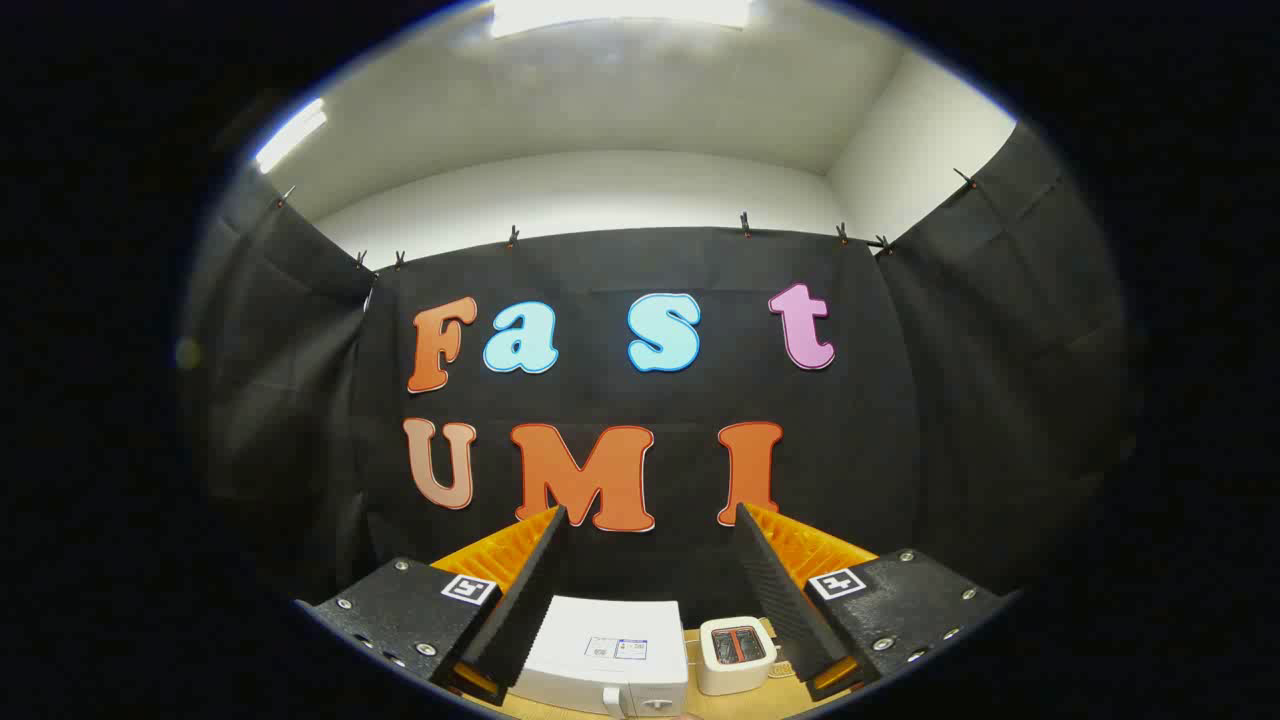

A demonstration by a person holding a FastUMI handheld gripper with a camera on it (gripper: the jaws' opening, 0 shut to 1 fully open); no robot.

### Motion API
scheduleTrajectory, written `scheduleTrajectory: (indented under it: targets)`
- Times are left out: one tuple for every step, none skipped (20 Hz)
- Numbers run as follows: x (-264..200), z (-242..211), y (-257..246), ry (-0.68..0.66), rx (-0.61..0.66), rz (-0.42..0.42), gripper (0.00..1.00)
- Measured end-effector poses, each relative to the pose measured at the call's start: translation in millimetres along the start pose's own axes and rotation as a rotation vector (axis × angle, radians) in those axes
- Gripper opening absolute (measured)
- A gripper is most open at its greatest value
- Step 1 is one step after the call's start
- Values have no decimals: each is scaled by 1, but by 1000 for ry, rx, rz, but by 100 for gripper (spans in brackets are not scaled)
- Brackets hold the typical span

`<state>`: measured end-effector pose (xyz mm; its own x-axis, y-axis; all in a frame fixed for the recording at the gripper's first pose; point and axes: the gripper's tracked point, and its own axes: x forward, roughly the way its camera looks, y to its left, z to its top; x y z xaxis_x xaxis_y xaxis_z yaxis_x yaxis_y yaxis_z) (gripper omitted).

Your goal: Open the microwave, put the food inside, and close the microwave door.

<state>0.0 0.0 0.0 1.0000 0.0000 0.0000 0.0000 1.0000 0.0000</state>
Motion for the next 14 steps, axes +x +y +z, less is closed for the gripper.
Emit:
scheduleTrajectory:
  targets:
    - [0,0,-1,-1,-7,-2,98]
    - [0,1,0,-4,-12,-2,97]
    - [1,-1,2,-3,-15,2,97]
    - [0,-1,3,-2,-11,5,98]
    - [1,0,4,-3,-6,7,98]
    - [2,-1,5,-4,-4,7,98]
    - [2,-2,4,-3,-4,5,98]
    - [2,-4,4,-1,-5,4,98]
    - [3,-5,5,2,-4,3,98]
    - [3,-7,6,6,-1,3,98]
    - [4,-10,6,10,3,1,98]
    - [5,-14,6,17,4,0,98]
    - [5,-18,5,24,7,-5,98]
    - [6,-22,4,29,6,-10,98]
